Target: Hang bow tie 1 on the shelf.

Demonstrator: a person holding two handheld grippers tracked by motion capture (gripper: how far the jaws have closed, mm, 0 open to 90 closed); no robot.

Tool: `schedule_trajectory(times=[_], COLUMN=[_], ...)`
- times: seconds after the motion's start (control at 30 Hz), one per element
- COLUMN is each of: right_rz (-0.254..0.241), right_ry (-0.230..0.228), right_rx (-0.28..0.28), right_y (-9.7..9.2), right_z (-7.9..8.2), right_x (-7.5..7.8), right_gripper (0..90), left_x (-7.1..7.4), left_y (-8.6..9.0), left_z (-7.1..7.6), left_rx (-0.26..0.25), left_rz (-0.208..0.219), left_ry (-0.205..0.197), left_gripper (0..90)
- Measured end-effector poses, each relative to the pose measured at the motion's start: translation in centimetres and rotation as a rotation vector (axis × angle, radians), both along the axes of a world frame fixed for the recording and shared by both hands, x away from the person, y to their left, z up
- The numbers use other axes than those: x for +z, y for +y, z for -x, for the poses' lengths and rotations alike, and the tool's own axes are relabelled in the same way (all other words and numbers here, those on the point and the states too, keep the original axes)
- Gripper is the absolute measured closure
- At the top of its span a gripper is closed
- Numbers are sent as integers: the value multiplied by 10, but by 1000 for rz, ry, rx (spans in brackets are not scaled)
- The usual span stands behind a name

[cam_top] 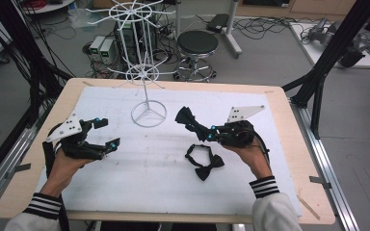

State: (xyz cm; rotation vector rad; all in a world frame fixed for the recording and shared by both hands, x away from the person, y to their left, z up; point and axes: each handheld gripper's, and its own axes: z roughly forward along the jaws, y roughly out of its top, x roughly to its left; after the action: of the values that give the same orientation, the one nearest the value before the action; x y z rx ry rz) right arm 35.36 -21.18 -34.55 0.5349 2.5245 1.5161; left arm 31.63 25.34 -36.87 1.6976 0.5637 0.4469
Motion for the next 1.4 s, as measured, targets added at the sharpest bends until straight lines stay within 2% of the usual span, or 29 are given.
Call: schedule_trajectory(times=[0.23, 0.43, 0.63, 0.9, 1.13, 1.23, 1.4], right_rz=[-8, -17, -4, 12, 12, 21, 23], right_ry=[-25, -34, -48, -66, -73, -76, -87], right_rx=[53, 84, 112, 149, 163, 168, 188], right_y=[9, 16, 23, 33, 37, 38, 42], right_z=[5, 10, 14, 17, 18, 19, 20], right_x=[2, 5, 5, 6, 5, 5, 4], right_gripper=[850, 850, 851, 849, 849, 848, 848], left_x=[15, 29, 39, 42, 42, 42, 41], left_y=[-16, -32, -52, -73, -84, -89, -99], left_z=[-5, -9, -11, -13, -15, -16, -18], left_rx=[-55, -129, -214, -305, -347, -383, -418], left_rz=[-17, -13, -21, -8, -3, 12, 5], left_ry=[-8, -11, -9, 10, 39, 49, 75], left_gripper=[135, 145, 179, 217, 222, 219, 222])
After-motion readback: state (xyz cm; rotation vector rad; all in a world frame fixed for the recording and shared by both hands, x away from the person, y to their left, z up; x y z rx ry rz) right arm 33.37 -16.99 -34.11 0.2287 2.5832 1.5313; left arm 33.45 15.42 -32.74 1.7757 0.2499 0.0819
